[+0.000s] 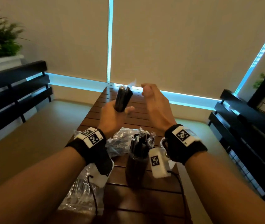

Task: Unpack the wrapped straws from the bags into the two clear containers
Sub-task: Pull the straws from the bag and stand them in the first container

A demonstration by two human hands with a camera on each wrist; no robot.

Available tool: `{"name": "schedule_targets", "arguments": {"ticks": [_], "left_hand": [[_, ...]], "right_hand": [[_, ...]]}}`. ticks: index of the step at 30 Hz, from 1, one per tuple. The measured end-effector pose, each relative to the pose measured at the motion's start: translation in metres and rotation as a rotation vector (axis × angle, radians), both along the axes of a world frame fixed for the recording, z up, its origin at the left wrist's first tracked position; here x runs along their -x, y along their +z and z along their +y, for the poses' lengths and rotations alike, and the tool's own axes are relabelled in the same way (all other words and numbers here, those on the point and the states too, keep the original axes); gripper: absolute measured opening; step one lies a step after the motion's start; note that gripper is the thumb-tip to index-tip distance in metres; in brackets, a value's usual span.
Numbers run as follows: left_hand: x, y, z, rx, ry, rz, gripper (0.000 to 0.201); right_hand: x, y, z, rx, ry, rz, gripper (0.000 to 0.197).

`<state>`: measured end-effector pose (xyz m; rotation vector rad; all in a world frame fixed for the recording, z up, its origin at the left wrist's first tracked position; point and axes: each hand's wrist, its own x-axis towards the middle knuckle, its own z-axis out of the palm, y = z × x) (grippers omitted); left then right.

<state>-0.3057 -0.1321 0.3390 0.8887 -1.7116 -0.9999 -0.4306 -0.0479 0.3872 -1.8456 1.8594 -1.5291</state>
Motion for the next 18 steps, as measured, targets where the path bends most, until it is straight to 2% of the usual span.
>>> {"name": "schedule_targets", "arguments": {"ticks": [2, 5, 8, 12, 18], "left_hand": [[0.005, -0.004, -0.007, -0.069, 0.045, 0.055, 0.035], [0.016, -0.013, -0.008, -0.088, 0.084, 0.155, 0.04], [0.03, -0.023, -0.006, -0.129, 0.046, 0.242, 0.044], [0.046, -0.035, -0.01, -0.22, 0.017, 0.293, 0.029], [0.06, -0.041, -0.017, -0.372, -0.012, 0.415, 0.023]], "right_hand": [[0.025, -0.034, 0.004, -0.234, -0.112, 0.099, 0.084], [0.042, -0.08, 0.007, -0.673, -0.105, 0.313, 0.122], [0.042, -0.112, 0.003, -0.774, -0.114, 0.305, 0.132], [0.037, -0.137, -0.002, -0.749, -0.149, 0.216, 0.121], [0.033, -0.155, -0.01, -0.526, -0.252, 0.071, 0.075]]}}
